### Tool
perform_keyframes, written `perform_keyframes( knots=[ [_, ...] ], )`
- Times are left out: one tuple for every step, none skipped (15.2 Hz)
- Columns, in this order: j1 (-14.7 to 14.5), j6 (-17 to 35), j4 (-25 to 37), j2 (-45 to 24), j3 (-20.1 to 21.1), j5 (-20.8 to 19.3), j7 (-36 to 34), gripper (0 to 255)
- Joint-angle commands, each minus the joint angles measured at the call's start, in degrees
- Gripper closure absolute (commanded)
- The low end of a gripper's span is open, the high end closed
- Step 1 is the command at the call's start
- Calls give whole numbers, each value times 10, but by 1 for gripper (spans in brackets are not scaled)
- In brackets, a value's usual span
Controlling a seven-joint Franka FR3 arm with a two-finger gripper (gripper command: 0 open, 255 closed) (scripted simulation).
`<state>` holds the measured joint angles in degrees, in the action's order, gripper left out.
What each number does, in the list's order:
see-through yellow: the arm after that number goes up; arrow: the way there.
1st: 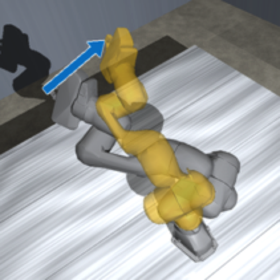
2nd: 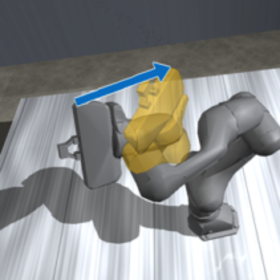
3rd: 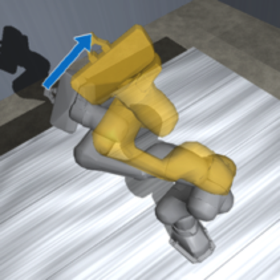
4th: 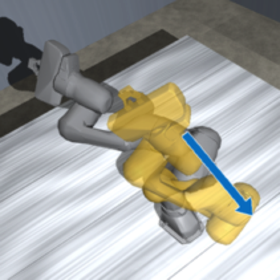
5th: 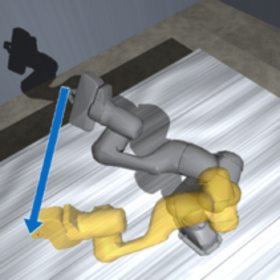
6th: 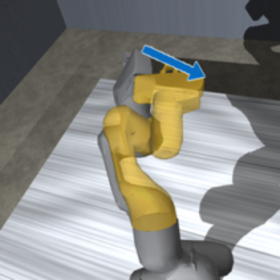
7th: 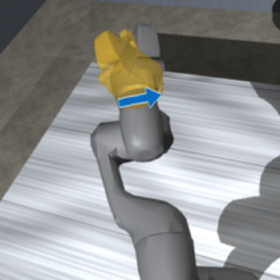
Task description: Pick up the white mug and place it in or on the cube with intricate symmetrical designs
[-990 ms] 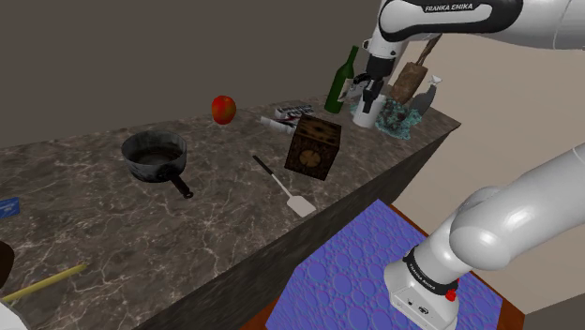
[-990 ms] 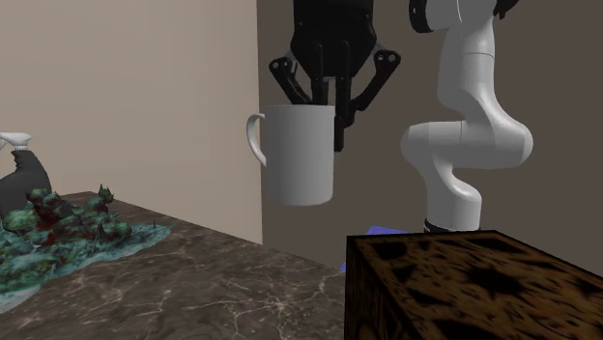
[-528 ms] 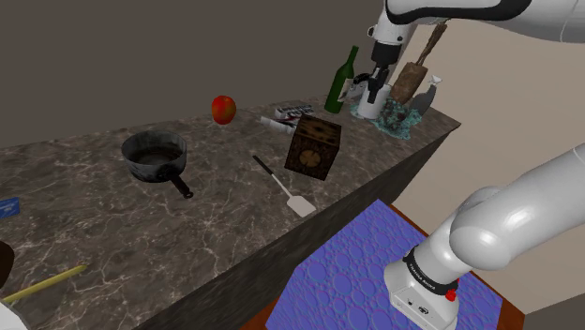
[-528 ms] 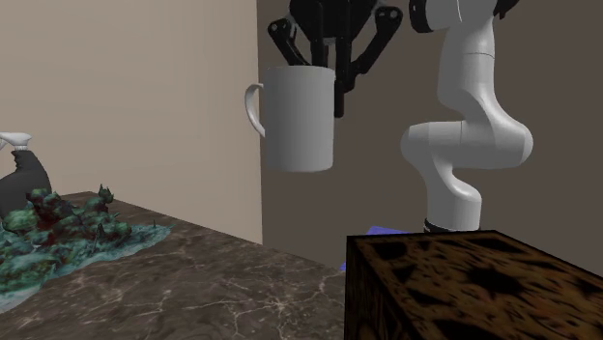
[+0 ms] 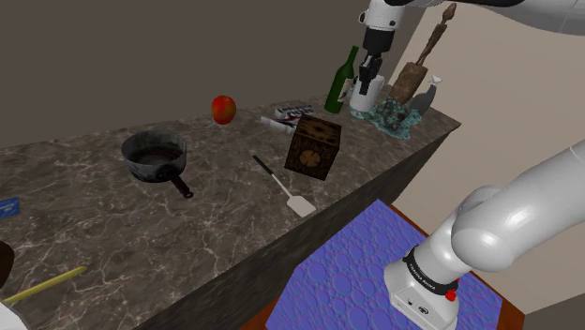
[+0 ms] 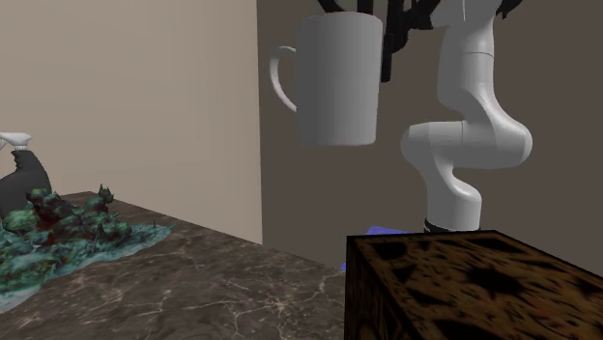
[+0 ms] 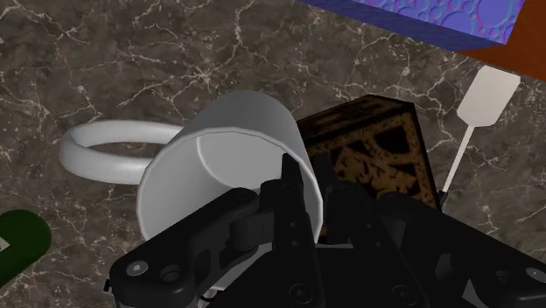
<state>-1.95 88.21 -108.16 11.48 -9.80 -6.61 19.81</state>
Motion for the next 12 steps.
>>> perform_keyframes(
  knots=[
    [-11,-8,17,-11,14,8,-24,255],
    [-17,-13,26,-17,22,12,-36,255],
    [-22,-17,36,-23,29,16,-48,255],
    [-28,-22,46,-30,37,20,-61,255],
    [-34,-26,57,-37,44,24,-73,255],
    [-39,-31,69,-45,51,28,-85,255],
    [-45,-35,81,-54,58,31,-97,255],
    [-47,-37,86,-57,60,32,-101,255],
    [-47,-29,76,-56,60,32,-102,255],
    [-47,-21,67,-54,60,32,-102,255],
    [-47,-13,58,-53,60,32,-103,255],
    [-47,-6,50,-53,60,32,-103,255]
  ],
)
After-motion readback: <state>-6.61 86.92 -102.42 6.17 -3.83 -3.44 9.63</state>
